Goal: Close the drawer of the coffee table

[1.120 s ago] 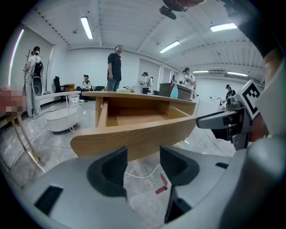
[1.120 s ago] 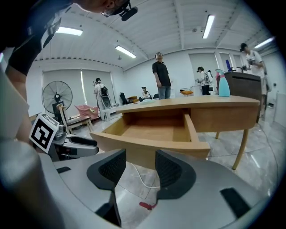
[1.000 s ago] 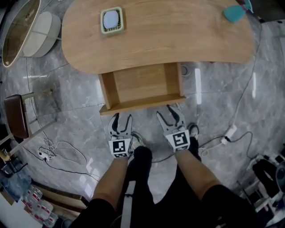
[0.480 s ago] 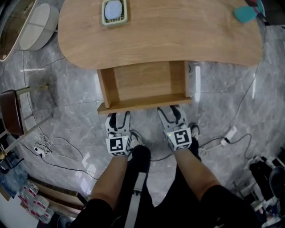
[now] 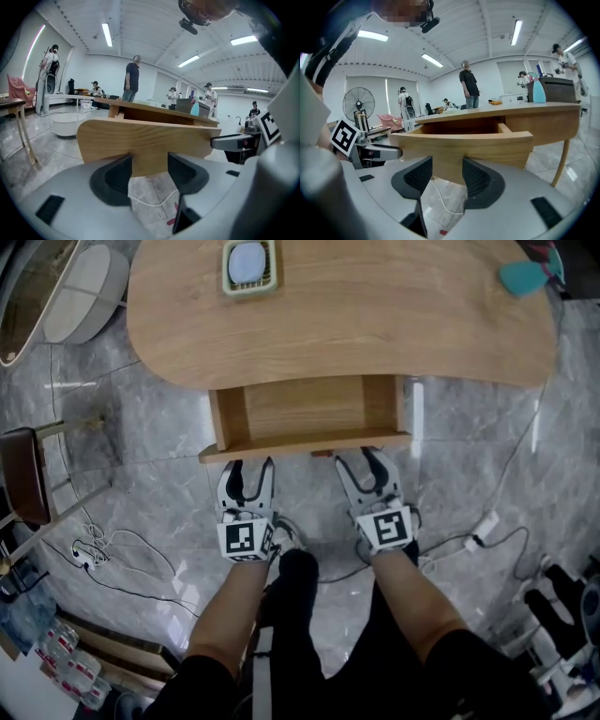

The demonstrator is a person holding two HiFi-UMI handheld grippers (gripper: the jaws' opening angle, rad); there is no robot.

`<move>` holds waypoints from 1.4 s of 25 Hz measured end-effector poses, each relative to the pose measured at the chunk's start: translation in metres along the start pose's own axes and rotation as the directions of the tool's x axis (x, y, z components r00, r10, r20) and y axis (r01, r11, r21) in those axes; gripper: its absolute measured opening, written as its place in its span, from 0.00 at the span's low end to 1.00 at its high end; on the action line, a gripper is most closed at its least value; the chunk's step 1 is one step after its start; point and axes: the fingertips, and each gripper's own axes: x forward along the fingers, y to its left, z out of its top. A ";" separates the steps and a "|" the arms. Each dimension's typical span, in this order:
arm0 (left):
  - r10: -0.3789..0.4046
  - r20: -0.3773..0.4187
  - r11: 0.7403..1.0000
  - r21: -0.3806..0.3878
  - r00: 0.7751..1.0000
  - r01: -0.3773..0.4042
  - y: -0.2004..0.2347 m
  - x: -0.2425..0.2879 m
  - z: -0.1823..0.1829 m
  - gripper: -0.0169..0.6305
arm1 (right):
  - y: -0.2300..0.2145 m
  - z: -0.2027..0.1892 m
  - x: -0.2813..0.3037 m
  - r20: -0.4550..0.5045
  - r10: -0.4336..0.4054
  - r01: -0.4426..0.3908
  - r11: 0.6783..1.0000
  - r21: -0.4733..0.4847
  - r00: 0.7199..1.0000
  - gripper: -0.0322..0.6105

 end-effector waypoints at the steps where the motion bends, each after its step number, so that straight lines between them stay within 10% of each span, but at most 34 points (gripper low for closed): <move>1: -0.004 0.014 1.000 0.006 1.000 0.004 0.001 0.004 0.005 0.37 | -0.003 0.006 0.005 0.008 -0.005 0.005 1.000 0.004 1.000 0.36; 35: -0.042 0.170 0.996 0.086 0.985 0.027 0.045 0.120 0.087 0.37 | -0.068 0.078 0.120 0.172 -0.051 0.070 0.992 -0.104 0.984 0.34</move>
